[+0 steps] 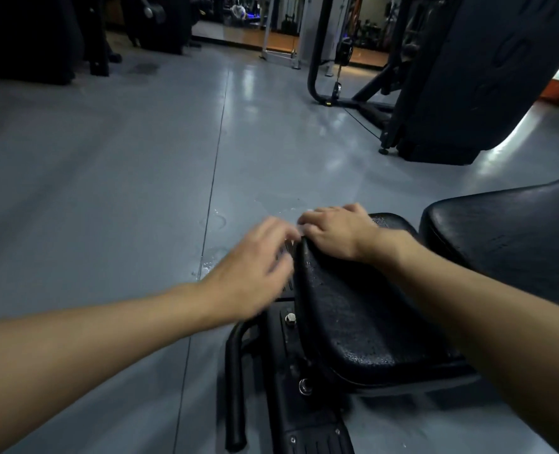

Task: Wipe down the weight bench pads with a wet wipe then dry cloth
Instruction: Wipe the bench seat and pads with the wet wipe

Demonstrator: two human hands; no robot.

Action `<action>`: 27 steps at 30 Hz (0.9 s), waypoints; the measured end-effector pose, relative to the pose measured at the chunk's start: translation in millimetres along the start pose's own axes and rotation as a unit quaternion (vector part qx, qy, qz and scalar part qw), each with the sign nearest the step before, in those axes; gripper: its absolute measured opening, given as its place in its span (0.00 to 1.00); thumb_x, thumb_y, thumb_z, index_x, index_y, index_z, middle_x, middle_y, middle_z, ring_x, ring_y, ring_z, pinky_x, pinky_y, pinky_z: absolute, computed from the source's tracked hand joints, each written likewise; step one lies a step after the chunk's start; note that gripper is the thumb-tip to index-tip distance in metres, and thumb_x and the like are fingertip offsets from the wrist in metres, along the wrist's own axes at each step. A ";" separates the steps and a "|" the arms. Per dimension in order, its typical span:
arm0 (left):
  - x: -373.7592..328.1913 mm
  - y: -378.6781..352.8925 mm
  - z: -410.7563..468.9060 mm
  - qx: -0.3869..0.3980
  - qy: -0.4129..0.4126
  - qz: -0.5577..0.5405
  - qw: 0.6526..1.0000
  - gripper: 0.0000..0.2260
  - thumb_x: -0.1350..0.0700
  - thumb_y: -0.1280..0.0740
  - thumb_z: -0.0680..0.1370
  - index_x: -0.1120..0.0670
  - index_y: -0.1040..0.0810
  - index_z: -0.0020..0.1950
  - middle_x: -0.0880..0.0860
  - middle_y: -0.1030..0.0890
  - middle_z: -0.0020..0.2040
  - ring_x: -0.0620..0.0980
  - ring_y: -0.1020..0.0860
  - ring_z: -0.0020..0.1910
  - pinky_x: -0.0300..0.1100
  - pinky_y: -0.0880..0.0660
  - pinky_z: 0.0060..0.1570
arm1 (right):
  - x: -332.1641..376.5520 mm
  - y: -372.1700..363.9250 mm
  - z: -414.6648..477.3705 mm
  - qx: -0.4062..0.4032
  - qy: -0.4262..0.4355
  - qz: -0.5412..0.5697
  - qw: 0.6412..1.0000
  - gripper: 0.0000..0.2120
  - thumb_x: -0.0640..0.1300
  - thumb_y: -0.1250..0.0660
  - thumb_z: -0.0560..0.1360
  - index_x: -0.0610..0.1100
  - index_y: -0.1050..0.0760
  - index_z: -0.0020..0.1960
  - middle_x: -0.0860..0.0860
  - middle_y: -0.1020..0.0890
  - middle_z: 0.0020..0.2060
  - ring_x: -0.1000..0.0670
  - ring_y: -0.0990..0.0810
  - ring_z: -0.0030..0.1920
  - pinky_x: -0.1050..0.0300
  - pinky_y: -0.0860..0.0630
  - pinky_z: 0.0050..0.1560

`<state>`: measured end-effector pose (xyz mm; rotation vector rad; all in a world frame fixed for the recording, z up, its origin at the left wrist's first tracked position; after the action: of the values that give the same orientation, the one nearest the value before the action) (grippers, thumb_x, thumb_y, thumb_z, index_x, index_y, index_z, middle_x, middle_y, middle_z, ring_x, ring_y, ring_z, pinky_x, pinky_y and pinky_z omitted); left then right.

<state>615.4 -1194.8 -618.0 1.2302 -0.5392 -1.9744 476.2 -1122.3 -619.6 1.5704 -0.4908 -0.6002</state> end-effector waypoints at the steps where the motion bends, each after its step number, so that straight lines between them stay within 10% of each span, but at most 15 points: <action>1: 13.0 6.7 9.7 -0.050 0.070 -0.031 0.996 0.12 0.62 0.41 0.79 0.55 0.26 0.61 0.48 0.27 0.57 0.46 0.28 0.58 0.37 0.33 0.59 | 11.0 -2.1 -1.3 -0.002 0.030 -0.001 1.000 0.17 0.53 0.50 0.82 0.57 0.28 0.65 0.53 0.25 0.67 0.50 0.30 0.70 0.47 0.42 0.69; 5: 58.6 -4.5 38.0 -0.076 0.297 -0.269 0.913 0.16 0.62 0.45 0.81 0.52 0.27 0.66 0.50 0.25 0.65 0.48 0.27 0.66 0.44 0.32 0.68 | 30.5 -6.4 -12.0 0.028 0.081 0.042 0.995 0.20 0.55 0.46 0.81 0.63 0.37 0.73 0.57 0.30 0.72 0.52 0.42 0.77 0.40 0.53 0.75; 7: 59.2 -24.3 39.6 -0.034 0.338 -0.345 0.875 0.13 0.60 0.46 0.83 0.50 0.25 0.61 0.49 0.22 0.57 0.49 0.24 0.59 0.41 0.28 0.57 | 23.8 3.6 -23.5 0.020 0.063 0.147 0.987 0.26 0.61 0.43 0.78 0.60 0.41 0.75 0.53 0.27 0.70 0.48 0.40 0.76 0.40 0.51 0.76; 9: 47.2 -38.4 38.7 0.018 0.330 -0.317 0.889 0.14 0.56 0.46 0.83 0.51 0.24 0.63 0.49 0.21 0.51 0.48 0.23 0.52 0.42 0.28 0.55 | 3.1 21.4 -40.6 -0.027 0.028 0.219 0.975 0.27 0.63 0.41 0.76 0.54 0.35 0.72 0.50 0.22 0.61 0.46 0.28 0.67 0.44 0.39 0.71; 13: 36.7 -47.5 44.6 0.085 0.263 -0.123 0.953 0.22 0.43 0.46 0.82 0.46 0.35 0.76 0.46 0.30 0.73 0.46 0.34 0.72 0.44 0.41 0.74 | -51.3 21.4 -72.7 -0.047 -0.033 0.112 0.992 0.17 0.50 0.42 0.82 0.47 0.29 0.69 0.48 0.29 0.72 0.48 0.34 0.73 0.51 0.40 0.72; 17: 27.4 -60.7 40.4 0.105 0.307 -0.014 0.946 0.28 0.38 0.53 0.81 0.45 0.49 0.80 0.55 0.42 0.79 0.55 0.41 0.77 0.47 0.44 0.73 | -54.3 6.7 -83.0 -0.032 -0.027 0.058 0.997 0.23 0.54 0.50 0.83 0.53 0.40 0.77 0.54 0.42 0.79 0.54 0.49 0.79 0.49 0.54 0.78; 27: 22.0 -70.5 21.0 0.056 0.389 -0.079 0.916 0.25 0.47 0.51 0.83 0.53 0.48 0.79 0.58 0.35 0.75 0.57 0.33 0.70 0.46 0.37 0.67 | -47.9 14.0 -86.6 -0.082 -0.025 0.058 0.995 0.20 0.53 0.47 0.83 0.50 0.31 0.71 0.50 0.32 0.73 0.51 0.41 0.76 0.47 0.50 0.75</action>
<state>565.0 -1167.1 -668.9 2.0262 -0.1412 -1.3994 495.2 -1026.6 -597.9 1.3653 -0.5531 -0.5760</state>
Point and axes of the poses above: each hand's wrist, its own z-axis towards the middle knuckle, its own y-axis out of the back of the hand, x = y × z, the point moved 7 cm from there along z, towards the middle knuckle
